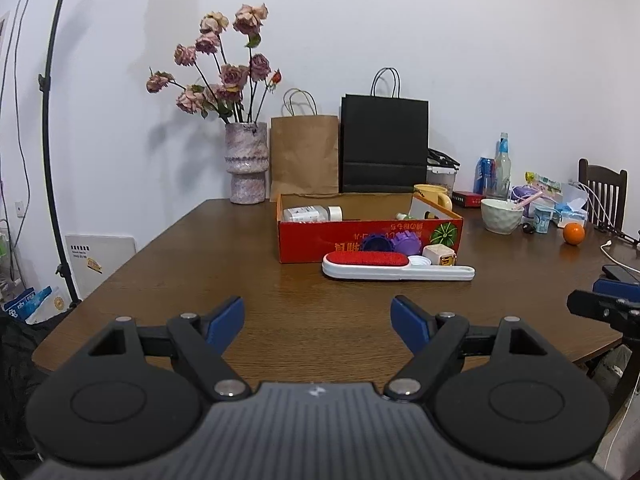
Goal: Organize rigid objects
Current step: 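Open both tools and lift them out of the box, then reach the left tool to the red lint brush and close on it, then carry the red lint brush into the box and open the left tool, then lift both tools out of the box back toward the caps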
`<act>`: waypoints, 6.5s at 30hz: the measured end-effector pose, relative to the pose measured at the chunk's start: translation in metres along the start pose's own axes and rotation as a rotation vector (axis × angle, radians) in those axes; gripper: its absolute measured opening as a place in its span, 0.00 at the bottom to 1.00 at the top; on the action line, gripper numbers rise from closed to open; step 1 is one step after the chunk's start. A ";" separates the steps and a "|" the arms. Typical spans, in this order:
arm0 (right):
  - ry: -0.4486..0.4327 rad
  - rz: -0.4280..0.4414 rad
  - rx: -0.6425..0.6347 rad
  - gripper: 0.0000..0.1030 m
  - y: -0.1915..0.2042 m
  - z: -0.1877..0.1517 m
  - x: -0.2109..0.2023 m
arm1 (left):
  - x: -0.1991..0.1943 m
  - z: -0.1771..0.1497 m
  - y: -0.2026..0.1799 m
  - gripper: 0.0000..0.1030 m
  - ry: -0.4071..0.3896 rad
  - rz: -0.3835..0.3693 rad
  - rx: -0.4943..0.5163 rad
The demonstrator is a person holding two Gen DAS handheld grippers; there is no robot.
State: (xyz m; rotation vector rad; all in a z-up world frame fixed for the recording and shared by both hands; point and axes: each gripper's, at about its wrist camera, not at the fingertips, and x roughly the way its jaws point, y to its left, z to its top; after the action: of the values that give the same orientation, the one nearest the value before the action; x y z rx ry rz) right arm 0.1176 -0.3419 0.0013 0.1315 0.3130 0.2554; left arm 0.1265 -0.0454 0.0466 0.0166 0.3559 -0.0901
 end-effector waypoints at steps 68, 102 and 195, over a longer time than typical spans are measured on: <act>0.358 -0.120 0.144 0.25 -0.098 0.038 0.225 | 0.276 0.042 0.001 0.39 0.309 -0.238 -0.141; 0.251 -0.107 0.312 0.11 -0.129 0.025 0.198 | 0.228 0.035 -0.019 0.40 0.249 -0.265 -0.199; -0.030 0.034 -0.084 0.82 0.010 0.029 0.014 | -0.013 0.010 -0.009 0.88 -0.130 0.025 -0.056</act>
State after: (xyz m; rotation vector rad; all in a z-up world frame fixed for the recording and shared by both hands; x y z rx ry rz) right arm 0.1380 -0.3308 0.0266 0.0579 0.2702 0.2994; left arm 0.1173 -0.0533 0.0599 -0.0403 0.2278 -0.0559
